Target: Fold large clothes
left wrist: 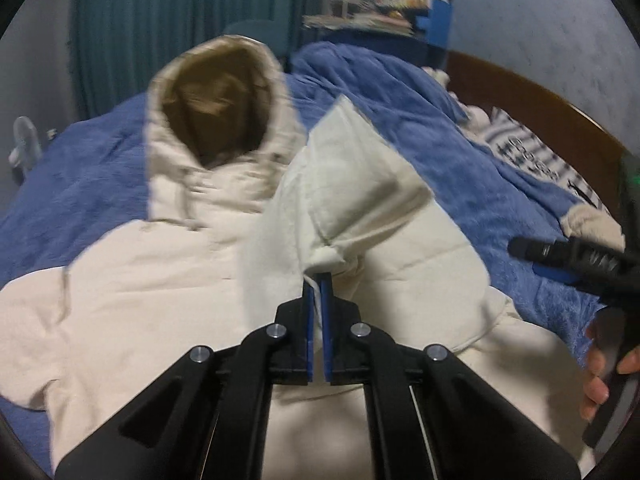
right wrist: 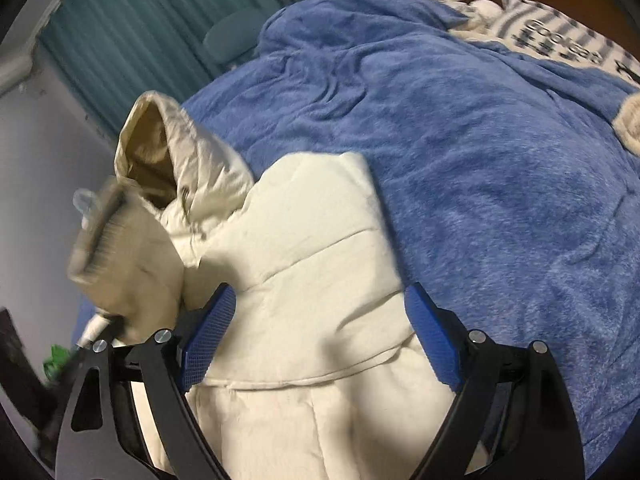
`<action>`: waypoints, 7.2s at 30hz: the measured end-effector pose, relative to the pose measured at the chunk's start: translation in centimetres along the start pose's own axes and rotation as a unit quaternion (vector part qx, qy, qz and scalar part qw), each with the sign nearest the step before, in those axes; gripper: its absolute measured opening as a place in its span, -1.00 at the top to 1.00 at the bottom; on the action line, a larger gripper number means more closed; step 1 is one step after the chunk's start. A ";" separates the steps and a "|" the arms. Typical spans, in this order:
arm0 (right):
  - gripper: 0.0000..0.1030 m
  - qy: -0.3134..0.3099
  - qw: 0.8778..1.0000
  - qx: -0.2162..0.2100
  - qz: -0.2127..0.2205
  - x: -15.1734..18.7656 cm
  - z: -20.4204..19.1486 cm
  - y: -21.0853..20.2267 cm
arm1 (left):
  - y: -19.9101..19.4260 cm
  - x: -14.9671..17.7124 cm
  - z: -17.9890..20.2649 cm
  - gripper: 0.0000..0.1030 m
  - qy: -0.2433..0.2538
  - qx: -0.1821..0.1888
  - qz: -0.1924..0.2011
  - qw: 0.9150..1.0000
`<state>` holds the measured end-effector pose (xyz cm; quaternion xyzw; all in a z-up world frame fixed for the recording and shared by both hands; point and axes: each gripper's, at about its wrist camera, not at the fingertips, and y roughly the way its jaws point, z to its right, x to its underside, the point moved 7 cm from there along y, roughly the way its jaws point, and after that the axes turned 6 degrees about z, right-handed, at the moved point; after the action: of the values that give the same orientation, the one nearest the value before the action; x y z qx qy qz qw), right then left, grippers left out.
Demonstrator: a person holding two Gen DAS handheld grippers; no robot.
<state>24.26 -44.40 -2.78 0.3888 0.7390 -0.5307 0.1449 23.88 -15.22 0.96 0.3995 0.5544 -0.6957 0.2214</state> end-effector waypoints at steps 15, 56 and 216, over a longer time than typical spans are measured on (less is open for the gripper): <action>-0.60 -0.108 0.993 0.022 -0.047 4.1 -4.1 3.9 | -1.3 3.9 -11.6 0.98 -0.082 -0.056 -0.032 0.995; -0.73 -0.184 0.982 -0.017 -0.042 6.2 -10.1 3.0 | -10.7 6.5 -27.5 -0.87 -0.174 -0.177 -0.028 0.968; -0.63 -0.582 0.811 -0.037 0.044 20.0 -28.5 2.8 | -2.8 11.0 -22.5 -0.57 -0.071 -0.101 -0.098 0.987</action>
<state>18.85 -10.02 -5.90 0.0342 0.5179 -0.6229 0.5853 22.35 8.46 -7.70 0.2682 0.6412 -0.6811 0.2303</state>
